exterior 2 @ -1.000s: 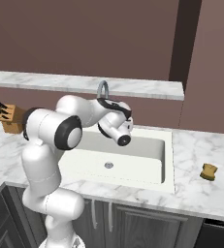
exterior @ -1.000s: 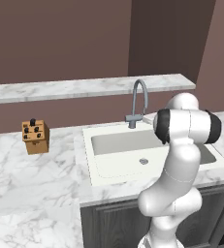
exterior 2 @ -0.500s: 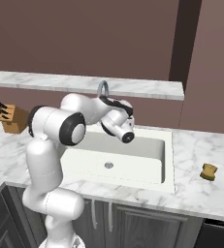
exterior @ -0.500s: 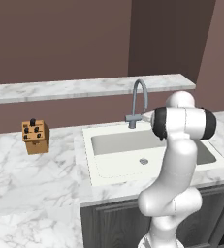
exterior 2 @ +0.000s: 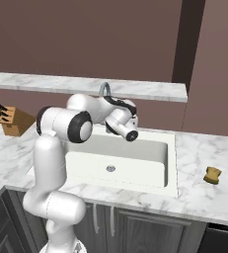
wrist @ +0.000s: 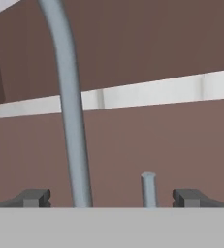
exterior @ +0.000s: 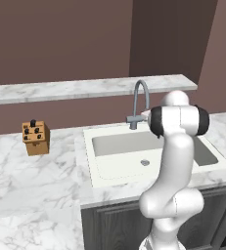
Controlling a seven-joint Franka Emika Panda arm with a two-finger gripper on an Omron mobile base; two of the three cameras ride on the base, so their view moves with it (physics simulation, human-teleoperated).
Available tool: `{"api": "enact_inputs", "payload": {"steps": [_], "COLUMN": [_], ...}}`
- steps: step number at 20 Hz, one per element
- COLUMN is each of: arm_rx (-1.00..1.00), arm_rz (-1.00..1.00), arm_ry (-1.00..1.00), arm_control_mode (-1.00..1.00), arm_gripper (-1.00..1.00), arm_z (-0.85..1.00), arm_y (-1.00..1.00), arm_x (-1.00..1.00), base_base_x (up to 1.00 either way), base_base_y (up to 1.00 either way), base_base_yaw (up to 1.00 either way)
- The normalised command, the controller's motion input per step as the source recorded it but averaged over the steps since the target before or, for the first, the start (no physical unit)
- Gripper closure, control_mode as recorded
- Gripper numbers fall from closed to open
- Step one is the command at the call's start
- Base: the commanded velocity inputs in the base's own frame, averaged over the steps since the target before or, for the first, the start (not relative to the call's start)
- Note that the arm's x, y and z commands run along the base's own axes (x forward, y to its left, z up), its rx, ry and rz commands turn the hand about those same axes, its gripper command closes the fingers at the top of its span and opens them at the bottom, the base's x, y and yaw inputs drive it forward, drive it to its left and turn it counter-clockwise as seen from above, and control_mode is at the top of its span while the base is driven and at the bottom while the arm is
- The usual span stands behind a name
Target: Soak the sponge with water for a few seconds and then drop it inside the sink.
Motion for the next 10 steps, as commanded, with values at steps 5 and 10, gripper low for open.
{"api": "enact_inputs", "payload": {"steps": [5, 10], "arm_rx": [0.00, 0.00], "arm_rz": [0.00, 0.00], "arm_ry": [0.00, 0.00], "arm_control_mode": [-1.00, -1.00], "arm_gripper": [-1.00, -1.00], "arm_z": [-0.11, -0.11], "arm_y": [0.00, 0.00], "arm_x": [0.34, 0.27], "base_base_x": [0.00, 0.00], "base_base_y": [0.00, 0.00], "base_base_yaw": [0.00, 0.00]}}
